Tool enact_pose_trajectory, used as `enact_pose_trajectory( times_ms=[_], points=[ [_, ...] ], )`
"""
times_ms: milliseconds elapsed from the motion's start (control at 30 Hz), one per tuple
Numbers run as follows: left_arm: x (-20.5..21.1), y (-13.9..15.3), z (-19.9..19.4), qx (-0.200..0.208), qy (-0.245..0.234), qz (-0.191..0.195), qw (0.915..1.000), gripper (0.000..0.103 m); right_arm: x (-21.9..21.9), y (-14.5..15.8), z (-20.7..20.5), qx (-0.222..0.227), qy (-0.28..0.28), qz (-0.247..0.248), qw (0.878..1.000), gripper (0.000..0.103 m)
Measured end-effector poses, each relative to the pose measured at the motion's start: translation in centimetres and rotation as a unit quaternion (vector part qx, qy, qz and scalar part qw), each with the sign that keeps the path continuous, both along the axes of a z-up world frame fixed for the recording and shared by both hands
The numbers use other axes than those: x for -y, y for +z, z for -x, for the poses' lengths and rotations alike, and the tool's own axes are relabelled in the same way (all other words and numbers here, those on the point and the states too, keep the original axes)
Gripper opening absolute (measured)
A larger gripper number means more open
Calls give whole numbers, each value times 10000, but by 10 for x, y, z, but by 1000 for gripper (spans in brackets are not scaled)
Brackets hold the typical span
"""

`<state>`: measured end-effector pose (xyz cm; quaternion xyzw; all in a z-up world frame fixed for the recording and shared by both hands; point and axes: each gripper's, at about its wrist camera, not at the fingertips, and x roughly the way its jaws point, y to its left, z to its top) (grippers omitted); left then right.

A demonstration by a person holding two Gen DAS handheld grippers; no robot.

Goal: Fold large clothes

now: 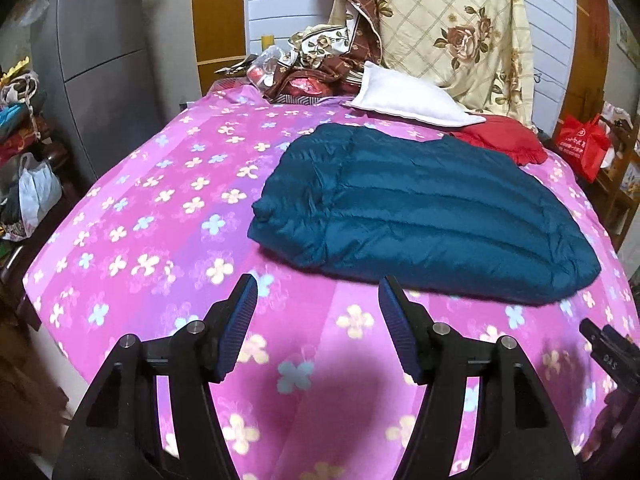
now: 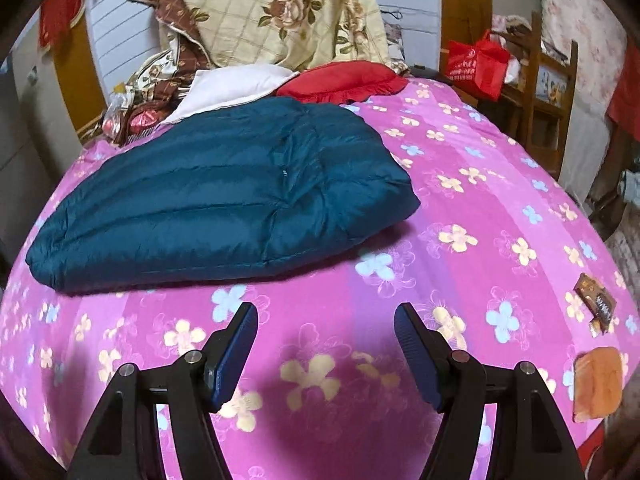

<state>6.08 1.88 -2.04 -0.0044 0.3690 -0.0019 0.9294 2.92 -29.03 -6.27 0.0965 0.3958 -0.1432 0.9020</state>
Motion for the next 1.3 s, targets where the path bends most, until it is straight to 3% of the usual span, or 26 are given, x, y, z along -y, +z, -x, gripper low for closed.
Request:
enact_pose_trajectory(
  times_ms=[100,200,333,633,800,1067,1200,1300],
  points=[
    [2,3,7,40,-1,-27,10000,63,-13,20,7,267,56,308,9992,68],
    [3,6,15,126,-23,-17,9999,63,-18,35,13,585,157,196,9980,71],
    [8,6,20,216,-20,-212,9995,63,-27,18,4,172,243,296,9991,71],
    [21,-3,32,205,-212,-454,9985,63,-44,11,0,16,344,344,9988,71],
    [25,-8,32,145,-287,-523,9981,63,-57,12,-51,-182,495,698,9962,71],
    [21,-16,30,66,-332,-471,9983,63,-32,-20,-125,-839,82,761,9935,71],
    [22,-19,26,47,-342,-427,9985,63,-13,-37,-131,-1080,28,533,9927,71],
    [23,-17,27,100,-316,-409,9986,63,-10,-33,-121,-1042,108,502,9932,71]
  ],
)
